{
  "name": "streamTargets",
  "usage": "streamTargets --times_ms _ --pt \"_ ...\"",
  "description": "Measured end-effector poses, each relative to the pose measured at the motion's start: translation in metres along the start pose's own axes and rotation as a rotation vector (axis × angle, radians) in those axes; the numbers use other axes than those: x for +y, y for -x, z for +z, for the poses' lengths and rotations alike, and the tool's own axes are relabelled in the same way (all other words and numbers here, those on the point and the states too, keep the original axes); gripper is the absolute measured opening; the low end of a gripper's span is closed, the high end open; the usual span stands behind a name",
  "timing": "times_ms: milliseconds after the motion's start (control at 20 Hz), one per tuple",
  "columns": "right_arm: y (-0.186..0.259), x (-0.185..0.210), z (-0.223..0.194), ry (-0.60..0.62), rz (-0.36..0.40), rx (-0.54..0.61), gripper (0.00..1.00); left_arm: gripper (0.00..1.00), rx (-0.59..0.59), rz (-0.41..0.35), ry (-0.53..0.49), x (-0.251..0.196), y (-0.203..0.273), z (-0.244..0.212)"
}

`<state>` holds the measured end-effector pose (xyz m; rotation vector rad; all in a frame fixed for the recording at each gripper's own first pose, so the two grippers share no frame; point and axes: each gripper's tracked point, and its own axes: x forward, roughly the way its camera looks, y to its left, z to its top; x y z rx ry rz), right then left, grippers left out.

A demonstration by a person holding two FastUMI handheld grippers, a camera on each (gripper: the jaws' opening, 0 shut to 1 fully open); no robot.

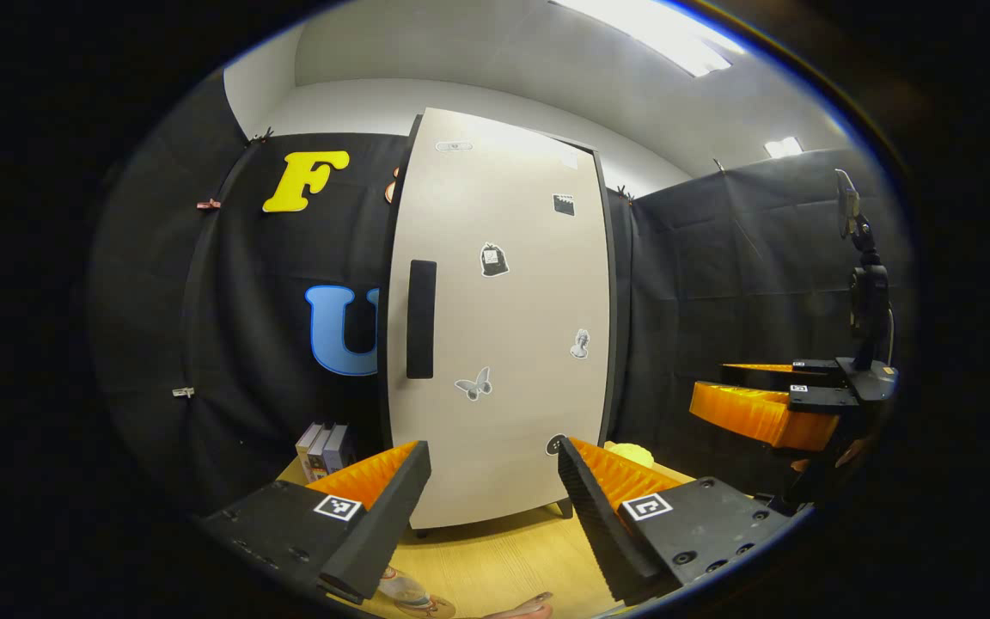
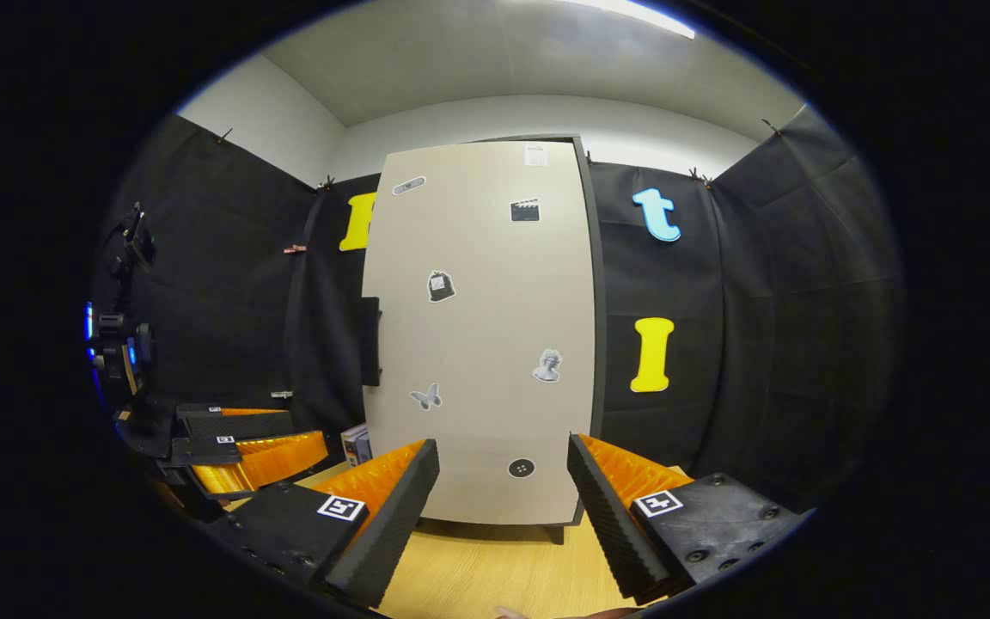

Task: Open the cabinet door with the right hand, grasp the bottle in the cabinet with the left hand and place it on the coaster, then close the cabinet door with the right hand.

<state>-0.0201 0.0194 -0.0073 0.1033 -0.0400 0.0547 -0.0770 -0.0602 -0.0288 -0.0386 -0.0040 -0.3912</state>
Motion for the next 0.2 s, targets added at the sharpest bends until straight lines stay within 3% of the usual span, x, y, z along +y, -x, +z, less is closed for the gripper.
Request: streamTargets --times_ms 200 --pt "-0.0007 0.0029 -0.0020 -0.002 0.015 0.007 0.99 0.94 0.000 0.003 -0.004 0.0029 -0.0012 -0.0005"
